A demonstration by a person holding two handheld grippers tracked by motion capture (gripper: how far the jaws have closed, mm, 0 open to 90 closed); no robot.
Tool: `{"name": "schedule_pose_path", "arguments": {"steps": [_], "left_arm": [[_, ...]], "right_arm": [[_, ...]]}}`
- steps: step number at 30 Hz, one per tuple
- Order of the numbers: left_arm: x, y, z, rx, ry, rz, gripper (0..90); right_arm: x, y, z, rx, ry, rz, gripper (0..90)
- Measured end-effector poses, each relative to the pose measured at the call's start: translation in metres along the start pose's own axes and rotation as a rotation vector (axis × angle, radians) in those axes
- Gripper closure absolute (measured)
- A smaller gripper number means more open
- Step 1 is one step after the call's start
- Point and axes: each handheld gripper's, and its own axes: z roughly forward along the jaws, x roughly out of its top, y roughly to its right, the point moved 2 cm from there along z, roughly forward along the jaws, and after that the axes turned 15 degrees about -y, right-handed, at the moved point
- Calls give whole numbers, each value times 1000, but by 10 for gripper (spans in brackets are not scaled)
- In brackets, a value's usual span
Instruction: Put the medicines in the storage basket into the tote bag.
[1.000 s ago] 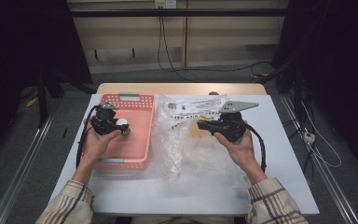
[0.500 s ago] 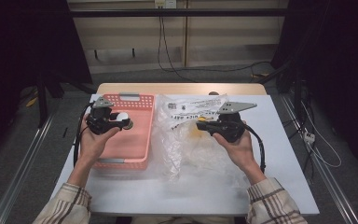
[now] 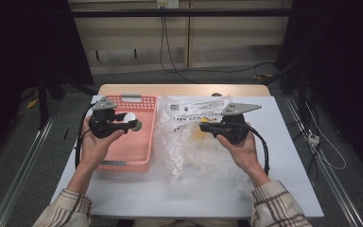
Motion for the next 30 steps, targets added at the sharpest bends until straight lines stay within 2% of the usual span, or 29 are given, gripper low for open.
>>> {"name": "schedule_pose_path", "arguments": {"steps": [6,9,13,17,22,30], "left_arm": [[6,18,-5,-46,30,41,511],[10,27,-5,-74,23,66,511],[13,39,-7,-82,25,98,511],[16,52,-10,-111,44,109,511],[20,67,-11,-113,42,144,511],[24,86,-14,-152,72,168,511]], "right_arm": [[0,1,0,-1,-1,2,900],[0,1,0,-1,-2,0,900],[0,1,0,-1,1,-2,900],[0,1,0,0,0,-1,900],[0,1,-1,-2,1,-2,900],[0,1,-1,-9,3,0,900]]}}
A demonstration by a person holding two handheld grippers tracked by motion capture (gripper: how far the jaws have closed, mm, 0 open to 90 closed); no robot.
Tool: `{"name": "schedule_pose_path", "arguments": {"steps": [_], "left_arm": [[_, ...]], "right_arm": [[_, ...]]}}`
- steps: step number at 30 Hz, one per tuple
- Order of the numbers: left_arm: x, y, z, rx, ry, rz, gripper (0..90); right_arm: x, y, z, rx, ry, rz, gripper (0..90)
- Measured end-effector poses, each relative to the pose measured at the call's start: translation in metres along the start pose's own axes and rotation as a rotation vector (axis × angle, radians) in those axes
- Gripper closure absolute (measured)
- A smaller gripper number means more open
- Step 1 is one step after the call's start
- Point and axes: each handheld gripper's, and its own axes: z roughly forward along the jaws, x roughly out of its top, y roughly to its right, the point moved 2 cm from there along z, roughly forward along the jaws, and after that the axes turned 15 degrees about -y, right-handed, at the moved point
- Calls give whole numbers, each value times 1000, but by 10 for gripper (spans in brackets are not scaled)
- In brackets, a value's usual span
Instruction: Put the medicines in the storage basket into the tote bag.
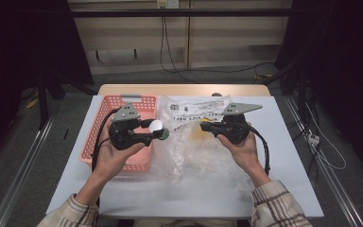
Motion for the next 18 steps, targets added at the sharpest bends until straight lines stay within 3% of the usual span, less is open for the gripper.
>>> {"name": "schedule_pose_path", "arguments": {"steps": [6,18], "left_arm": [[4,10,1,-16,15,23,511],[19,41,18,-69,14,73,511]], "right_arm": [[0,-1,3,3,-8,-4,900],[0,-2,5,3,-16,-10,900]]}}
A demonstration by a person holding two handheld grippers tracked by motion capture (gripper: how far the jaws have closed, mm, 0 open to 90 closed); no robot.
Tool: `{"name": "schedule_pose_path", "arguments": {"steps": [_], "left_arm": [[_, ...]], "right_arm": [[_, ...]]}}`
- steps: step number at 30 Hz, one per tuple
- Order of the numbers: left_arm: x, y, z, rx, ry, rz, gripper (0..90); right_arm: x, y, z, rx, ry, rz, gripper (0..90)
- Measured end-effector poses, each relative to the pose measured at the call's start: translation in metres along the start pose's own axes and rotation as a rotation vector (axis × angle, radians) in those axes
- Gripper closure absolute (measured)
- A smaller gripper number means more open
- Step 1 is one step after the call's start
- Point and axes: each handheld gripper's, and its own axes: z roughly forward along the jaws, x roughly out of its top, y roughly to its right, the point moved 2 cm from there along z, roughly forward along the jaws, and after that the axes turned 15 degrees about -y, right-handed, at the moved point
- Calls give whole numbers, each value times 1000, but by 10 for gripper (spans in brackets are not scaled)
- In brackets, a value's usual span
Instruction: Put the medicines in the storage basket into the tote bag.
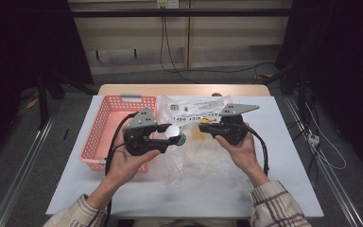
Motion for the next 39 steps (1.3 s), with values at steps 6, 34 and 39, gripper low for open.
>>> {"name": "schedule_pose_path", "arguments": {"steps": [6,34,39], "left_arm": [[13,14,20,-30,-11,23,510],[-4,10,119,-3,-206,-19,510],[-9,8,133,10,-228,-40,509]], "right_arm": [[0,3,-5,-13,10,9,900],[-12,0,-2,5,-16,32,900],[-22,-4,-1,8,-51,23,900]]}}
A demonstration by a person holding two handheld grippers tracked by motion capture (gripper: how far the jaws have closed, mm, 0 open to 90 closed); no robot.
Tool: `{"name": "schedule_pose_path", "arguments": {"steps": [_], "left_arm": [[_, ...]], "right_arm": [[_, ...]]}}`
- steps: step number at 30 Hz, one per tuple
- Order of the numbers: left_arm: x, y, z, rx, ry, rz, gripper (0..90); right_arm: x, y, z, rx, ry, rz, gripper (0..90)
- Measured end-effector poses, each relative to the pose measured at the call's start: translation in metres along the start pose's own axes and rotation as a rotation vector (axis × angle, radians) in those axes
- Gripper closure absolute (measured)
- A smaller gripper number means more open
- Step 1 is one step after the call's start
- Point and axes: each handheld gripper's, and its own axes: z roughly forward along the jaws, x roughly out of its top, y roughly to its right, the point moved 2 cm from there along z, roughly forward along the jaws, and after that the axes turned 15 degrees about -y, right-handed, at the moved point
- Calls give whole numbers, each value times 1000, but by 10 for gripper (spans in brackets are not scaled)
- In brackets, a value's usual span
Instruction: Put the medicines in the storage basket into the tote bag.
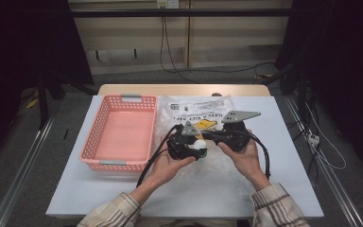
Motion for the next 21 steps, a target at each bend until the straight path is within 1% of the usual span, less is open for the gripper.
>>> {"name": "schedule_pose_path", "arguments": {"steps": [2,3,5,7,8,9,10,11,13,14,15,17,21], "left_arm": [[0,2,4,3,8,-10,509],[0,3,6,-1,8,-15,509],[0,4,11,4,-3,-10,509],[0,3,17,12,-14,-13,509],[-1,2,19,26,-22,-24,509],[-1,2,21,16,-19,-20,509],[-1,2,23,26,-23,-20,509],[-1,2,25,14,-18,-18,508],[-2,1,30,14,-21,-28,508],[-2,1,31,32,-21,-28,508],[-2,0,32,17,-12,-28,508],[-2,1,32,19,-10,-33,507],[-2,1,32,3,-15,-41,487]], "right_arm": [[-4,1,-2,2,2,4,900],[-6,2,-3,7,4,15,900],[-10,4,-5,6,2,21,900],[-13,3,-2,10,-12,21,900],[-15,3,0,7,-25,16,900],[-16,3,2,10,-32,16,900],[-17,3,4,12,-38,16,900],[-17,3,5,13,-42,13,900],[-18,2,8,16,-51,11,900],[-18,2,8,14,-56,10,900],[-18,2,9,16,-57,10,900],[-19,2,10,15,-61,8,900],[-20,2,10,16,-60,9,900]]}}
